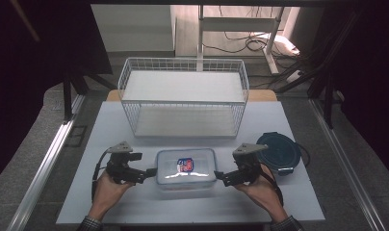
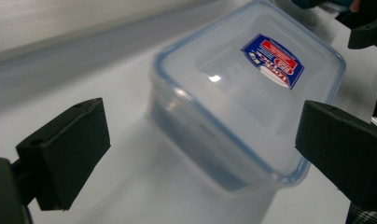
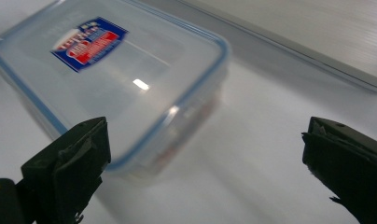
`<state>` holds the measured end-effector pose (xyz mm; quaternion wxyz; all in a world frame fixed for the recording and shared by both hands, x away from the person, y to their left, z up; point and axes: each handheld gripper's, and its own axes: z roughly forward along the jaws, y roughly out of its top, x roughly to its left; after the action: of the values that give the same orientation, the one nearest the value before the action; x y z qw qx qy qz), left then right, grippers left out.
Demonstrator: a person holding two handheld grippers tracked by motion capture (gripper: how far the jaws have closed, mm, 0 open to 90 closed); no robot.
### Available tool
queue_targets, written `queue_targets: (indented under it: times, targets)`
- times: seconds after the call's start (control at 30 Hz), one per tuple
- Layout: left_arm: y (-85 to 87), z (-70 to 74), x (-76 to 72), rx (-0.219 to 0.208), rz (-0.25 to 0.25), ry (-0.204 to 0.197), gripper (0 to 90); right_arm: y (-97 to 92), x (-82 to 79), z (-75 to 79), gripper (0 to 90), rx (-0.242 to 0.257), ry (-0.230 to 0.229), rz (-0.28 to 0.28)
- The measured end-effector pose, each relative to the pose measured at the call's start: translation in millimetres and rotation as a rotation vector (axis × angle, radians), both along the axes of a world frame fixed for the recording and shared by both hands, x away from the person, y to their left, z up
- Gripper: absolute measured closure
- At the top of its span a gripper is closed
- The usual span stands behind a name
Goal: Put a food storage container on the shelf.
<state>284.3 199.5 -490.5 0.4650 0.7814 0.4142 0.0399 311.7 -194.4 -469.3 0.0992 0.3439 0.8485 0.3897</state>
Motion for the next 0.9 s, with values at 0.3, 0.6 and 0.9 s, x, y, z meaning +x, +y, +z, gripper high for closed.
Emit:
queue_targets:
  times: [0.3,0.6,0.9]
  targets:
    - [-27.5,-11.0,24.7,-0.012,-0.107,0.131,1.7,31.0,18.0,-8.9,2.2,0.024,0.134,0.069]
    - [-26.4,-30.5,25.0,-0.081,-0.157,0.27,3.7,30.9,32.0,-26.4,5.0,0.126,0.343,0.098]
    - [-11.7,-26.3,8.2,-0.121,-0.173,0.257,25.8,20.0,20.9,-22.5,19.1,0.148,0.354,0.092]
